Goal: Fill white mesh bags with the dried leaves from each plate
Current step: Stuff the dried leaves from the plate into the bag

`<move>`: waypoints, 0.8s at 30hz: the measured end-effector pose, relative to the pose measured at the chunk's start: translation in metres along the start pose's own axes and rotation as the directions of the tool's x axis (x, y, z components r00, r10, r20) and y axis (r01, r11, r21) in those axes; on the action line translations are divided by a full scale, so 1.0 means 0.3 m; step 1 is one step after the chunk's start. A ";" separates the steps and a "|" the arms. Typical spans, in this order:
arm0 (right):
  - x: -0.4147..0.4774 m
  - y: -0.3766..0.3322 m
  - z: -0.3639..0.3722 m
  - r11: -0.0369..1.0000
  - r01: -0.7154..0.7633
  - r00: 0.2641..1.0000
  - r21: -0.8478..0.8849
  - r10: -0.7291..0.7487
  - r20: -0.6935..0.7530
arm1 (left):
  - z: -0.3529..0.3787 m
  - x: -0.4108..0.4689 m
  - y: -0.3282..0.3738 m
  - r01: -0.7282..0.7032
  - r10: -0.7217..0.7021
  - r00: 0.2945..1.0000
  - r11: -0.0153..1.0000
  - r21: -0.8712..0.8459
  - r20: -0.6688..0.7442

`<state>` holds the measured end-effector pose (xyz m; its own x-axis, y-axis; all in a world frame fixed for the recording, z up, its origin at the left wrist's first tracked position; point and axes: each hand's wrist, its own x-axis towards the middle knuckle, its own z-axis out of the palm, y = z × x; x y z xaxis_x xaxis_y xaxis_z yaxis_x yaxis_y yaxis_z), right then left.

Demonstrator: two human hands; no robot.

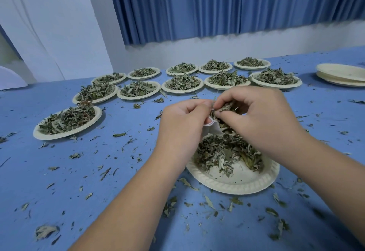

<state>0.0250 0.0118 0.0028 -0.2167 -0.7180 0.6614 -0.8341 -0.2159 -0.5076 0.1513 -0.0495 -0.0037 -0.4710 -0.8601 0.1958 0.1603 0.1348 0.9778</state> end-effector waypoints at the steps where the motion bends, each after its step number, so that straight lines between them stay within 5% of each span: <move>1: -0.001 0.000 0.003 1.000 0.002 1.000 -0.017 -0.002 -0.011 | 0.002 -0.001 0.001 0.000 0.000 1.000 1.000 -0.013 0.002; 24: 0.009 0.012 -0.038 0.994 0.098 0.975 -0.055 -0.085 0.204 | -0.017 0.015 -0.013 -0.034 0.038 0.998 0.997 0.073 -0.048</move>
<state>0.0156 0.0167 0.0091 -0.0374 -0.8170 0.5754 -0.8779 -0.2482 -0.4095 0.1529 -0.0563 -0.0070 -0.4228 -0.8769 0.2287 0.1128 0.1995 0.9734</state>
